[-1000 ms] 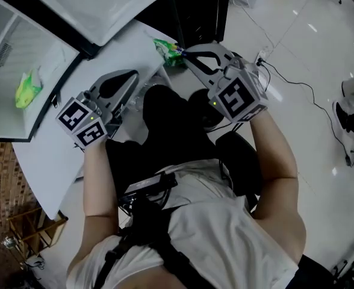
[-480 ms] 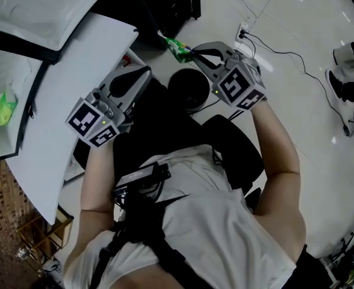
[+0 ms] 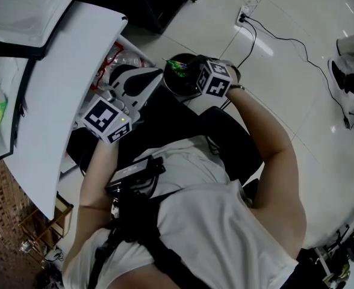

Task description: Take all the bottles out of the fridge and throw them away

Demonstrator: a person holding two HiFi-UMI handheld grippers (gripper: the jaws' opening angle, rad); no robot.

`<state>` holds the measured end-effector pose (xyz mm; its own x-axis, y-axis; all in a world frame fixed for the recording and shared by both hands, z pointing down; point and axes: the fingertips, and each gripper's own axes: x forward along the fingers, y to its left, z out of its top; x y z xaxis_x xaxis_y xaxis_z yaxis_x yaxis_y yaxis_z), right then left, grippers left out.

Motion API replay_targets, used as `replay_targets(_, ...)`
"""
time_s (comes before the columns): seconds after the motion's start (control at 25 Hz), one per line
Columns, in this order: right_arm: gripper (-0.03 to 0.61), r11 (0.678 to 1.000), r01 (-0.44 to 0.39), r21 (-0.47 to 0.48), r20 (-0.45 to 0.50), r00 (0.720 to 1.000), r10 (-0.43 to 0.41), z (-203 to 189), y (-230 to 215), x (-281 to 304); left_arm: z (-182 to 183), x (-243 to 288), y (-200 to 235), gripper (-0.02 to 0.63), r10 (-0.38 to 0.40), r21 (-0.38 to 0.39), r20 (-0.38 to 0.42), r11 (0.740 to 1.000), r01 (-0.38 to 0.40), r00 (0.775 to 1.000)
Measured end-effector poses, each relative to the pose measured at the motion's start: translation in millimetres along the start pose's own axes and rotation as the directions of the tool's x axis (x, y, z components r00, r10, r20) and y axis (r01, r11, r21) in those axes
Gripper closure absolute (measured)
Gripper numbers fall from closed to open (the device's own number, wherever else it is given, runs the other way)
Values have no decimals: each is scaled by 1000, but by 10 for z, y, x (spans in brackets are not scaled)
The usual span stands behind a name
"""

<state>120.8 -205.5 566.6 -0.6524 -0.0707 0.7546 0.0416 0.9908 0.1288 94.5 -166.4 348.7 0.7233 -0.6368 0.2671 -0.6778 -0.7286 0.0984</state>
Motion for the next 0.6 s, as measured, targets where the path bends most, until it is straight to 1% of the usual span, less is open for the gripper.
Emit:
replay_targets(0.12,571,997,-54,53,-60,997,57,-286,45,285,-65,-27,51,601,4,-33,-6,999,-4,1000)
replay_targets(0.2,571,994,-75,75,-102,991,82,-458,47,450,-83,-61,90,601,16,-50,-10,999,-16,1000)
replay_targets(0.32,571,985,-138,104,-165,974,154,-758,132,753,-81,-110,99,601,34,-48,-25,998,-35,999)
replay_targets(0.44,571,978,-190,86,-238,949,205,-1007,228,1019,-75,-176,70,601,39,-26,-40,999,-40,998)
replay_targets(0.6,571,975,-214,59,-301,927,222,-1123,251,1307,-50,-297,94,601,59,-35,-38,998,-60,998)
